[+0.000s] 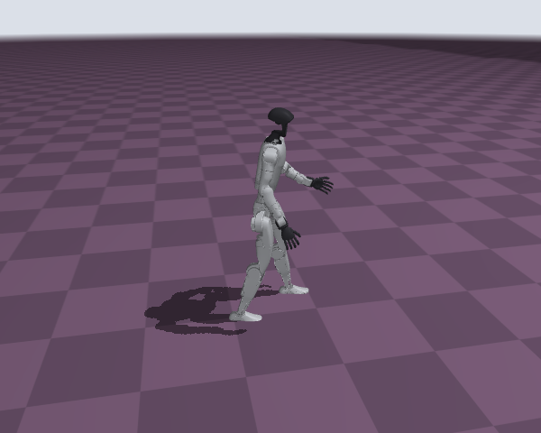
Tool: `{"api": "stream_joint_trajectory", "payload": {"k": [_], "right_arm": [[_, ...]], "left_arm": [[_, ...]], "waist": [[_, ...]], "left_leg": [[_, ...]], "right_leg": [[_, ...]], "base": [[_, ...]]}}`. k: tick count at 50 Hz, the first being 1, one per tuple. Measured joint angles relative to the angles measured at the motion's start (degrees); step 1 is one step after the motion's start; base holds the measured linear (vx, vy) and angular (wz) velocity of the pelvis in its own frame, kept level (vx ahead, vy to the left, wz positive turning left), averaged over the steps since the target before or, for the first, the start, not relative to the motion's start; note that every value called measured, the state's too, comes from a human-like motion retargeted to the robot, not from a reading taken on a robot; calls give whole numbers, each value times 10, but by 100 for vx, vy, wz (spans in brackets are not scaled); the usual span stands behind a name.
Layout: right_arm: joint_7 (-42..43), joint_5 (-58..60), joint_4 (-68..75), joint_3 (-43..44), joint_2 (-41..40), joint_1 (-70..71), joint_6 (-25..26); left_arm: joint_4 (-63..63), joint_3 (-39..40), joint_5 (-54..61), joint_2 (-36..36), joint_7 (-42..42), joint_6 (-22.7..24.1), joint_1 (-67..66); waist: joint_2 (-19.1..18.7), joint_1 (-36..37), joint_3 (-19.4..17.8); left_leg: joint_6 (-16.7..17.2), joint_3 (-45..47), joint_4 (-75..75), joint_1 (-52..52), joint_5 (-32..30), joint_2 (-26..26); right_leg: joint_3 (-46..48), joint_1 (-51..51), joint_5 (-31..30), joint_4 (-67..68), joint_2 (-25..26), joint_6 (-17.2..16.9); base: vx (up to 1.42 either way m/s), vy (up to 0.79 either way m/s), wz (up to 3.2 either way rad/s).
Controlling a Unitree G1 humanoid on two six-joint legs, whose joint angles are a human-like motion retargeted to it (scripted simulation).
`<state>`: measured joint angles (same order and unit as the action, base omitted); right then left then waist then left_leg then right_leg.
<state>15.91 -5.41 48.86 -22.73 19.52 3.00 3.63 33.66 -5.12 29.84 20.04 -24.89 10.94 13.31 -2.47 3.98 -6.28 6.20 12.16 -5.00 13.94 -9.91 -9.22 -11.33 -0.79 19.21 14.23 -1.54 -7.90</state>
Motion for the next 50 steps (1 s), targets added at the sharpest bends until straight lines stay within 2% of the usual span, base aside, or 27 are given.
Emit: {"api": "stream_joint_trajectory", "payload": {"k": [9, 15, 20, 22, 27, 34, 40, 45, 50], "right_arm": [[-12, 2, 51, 41, 4, -39, -5], [12, -38, 120, 76, -22, -73, 3], [24, -59, 161, 70, -35, -88, 10], [22, -60, 166, 70, -36, -95, 13], [5, -56, 173, 75, -39, -114, 24], [-31, -62, 154, 44, -35, -168, 16], [-69, -126, 92, 52, -42, -250, -3], [-113, -25, 48, 33, -21, -289, 15], [-165, 31, 38, -9, -2, -277, 33]], "left_arm": [[16, -26, -47, -57, 31, -14, -9], [135, -52, -41, -81, 40, -42, -57], [261, -49, 9, -103, 40, -59, -113], [301, -44, 15, -109, 42, -66, -140], [352, -33, 9, -119, 48, -73, -228], [358, -47, 8, -115, 72, -65, -355], [336, -75, -28, -100, 74, -51, -426], [262, -99, -76, -78, 94, -79, -465], [282, -109, -85, -90, 43, -105, -387]], "waist": [[-25, -32, -25], [-15, -17, -33], [-1, 9, -59], [7, 14, -73], [24, 28, -106], [41, 60, -119], [60, 48, -133], [71, 27, -155], [86, -4, -167]], "left_leg": [[3, -72, 18, -2, -17, -13], [-3, -93, 37, -2, -14, -15], [-9, -96, 79, 12, -15, -15], [-10, -84, 114, 30, 2, -13], [-12, -71, 196, 68, 99, 7], [-18, -110, 161, 75, 45, 26], [-26, -104, 171, 125, 23, 50], [-45, -100, 233, 195, 40, 73], [-74, -91, 433, 354, 117, 115]], "right_leg": [[57, 58, 2, -21, 33, 0], [70, 70, 12, -9, 41, 5], [63, 76, 17, -8, 39, 9], [65, 76, 18, -9, 35, 7], [69, 74, 19, -14, 25, -3], [56, 55, 12, -13, 18, 0], [74, 7, 14, 18, 1, 1], [79, -96, 54, 168, -13, 27], [50, -292, 120, 487, -40, 44]], "base": [[-6, -16, 61], [-1, -12, 23], [-1, -6, -10], [0, 0, 0], [3, 1, -3], [14, 8, -16], [11, 12, 34], [1, 14, 31], [-8, 13, 54]]}}
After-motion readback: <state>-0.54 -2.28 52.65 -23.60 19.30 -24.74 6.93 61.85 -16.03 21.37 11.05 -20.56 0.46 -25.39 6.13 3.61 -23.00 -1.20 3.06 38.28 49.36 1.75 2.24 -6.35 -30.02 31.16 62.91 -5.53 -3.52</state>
